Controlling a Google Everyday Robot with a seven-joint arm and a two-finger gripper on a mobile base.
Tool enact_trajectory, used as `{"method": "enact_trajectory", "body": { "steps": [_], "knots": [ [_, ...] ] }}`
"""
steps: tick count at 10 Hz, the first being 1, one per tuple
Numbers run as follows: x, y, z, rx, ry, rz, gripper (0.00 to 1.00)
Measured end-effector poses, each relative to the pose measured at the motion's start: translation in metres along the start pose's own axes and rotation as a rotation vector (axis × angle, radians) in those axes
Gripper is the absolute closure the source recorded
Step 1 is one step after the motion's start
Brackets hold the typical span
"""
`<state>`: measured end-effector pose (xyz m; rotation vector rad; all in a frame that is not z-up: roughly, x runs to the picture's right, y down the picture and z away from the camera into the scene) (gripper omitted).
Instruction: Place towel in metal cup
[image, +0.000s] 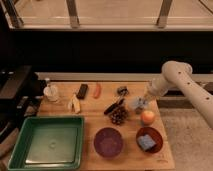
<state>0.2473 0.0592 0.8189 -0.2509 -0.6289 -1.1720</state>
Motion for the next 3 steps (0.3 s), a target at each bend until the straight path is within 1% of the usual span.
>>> {"method": "enact_trajectory", "body": {
  "steps": [3],
  "knots": [
    [-0.0004,0.0021,-0.0007,-0.001,0.001,0.002,0.20]
  ]
}}
